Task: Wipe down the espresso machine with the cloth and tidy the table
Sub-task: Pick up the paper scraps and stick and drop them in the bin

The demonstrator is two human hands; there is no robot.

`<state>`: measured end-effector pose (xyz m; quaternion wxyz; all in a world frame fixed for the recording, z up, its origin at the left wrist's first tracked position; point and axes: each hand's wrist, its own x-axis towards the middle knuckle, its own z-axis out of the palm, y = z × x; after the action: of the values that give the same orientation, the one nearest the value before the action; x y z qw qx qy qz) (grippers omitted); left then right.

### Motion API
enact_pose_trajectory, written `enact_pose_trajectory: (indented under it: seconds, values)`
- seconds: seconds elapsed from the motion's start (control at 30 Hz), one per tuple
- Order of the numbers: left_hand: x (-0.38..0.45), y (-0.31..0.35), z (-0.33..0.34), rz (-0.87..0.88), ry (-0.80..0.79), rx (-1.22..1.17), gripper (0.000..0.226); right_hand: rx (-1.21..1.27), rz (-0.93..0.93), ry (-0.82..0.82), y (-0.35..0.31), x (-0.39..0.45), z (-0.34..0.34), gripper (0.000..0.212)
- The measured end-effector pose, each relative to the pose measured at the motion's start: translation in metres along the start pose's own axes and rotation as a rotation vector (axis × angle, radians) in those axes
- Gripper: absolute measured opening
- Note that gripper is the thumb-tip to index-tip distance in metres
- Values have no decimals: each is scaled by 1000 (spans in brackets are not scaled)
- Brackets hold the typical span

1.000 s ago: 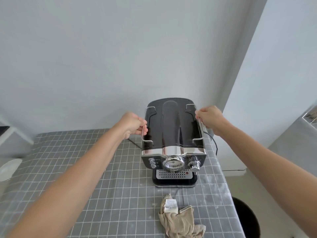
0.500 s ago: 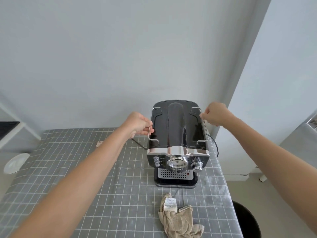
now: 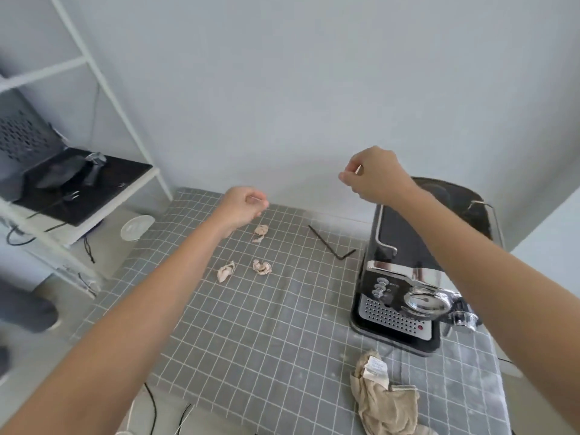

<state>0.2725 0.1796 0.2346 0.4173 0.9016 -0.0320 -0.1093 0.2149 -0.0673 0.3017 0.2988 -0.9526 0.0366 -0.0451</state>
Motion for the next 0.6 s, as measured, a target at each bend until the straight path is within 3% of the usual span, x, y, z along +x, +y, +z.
enact_pose_trajectory:
  seconds: [0.23,0.33,0.47,0.53,0.6]
  values:
    - [14,-130,12,-93,-17,289,21,-32,29,-190,-16,16,89,23]
    - [32,-188,26,-110,-83,357,38,-84,101,-304,-20,33,151,23]
    - [53,-247,57,47,-175,468,51,-228,169,-473,-12,48,221,31]
    - [56,-265,69,119,-193,521,53,-216,215,-496,0,49,248,29]
    - [58,-277,77,146,-200,526,52,-172,265,-507,12,55,277,40]
